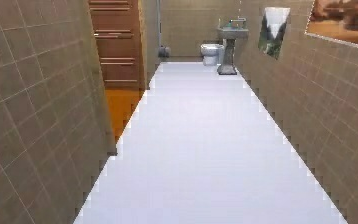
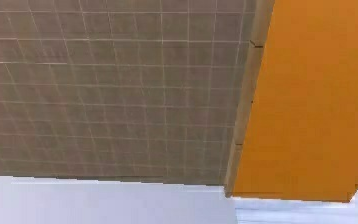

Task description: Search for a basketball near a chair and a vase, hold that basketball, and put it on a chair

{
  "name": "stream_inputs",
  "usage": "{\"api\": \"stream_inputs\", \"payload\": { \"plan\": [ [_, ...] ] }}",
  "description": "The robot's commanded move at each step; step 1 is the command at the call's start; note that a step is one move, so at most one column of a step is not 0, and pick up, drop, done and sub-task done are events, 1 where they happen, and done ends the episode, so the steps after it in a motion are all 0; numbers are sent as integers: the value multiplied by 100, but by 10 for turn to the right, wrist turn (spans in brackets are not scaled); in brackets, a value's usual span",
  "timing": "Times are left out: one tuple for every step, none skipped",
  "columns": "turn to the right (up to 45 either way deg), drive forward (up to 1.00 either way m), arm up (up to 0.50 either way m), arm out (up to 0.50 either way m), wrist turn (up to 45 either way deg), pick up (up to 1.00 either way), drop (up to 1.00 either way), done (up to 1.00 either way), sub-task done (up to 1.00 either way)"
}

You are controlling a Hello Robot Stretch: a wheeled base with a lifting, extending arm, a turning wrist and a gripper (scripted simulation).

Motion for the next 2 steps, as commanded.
{"api": "stream_inputs", "payload": {
  "plan": [
    [0, 100, 0, 0, 0, 0, 0, 0, 0],
    [0, 100, 0, 0, 0, 0, 0, 0, 0]
  ]
}}
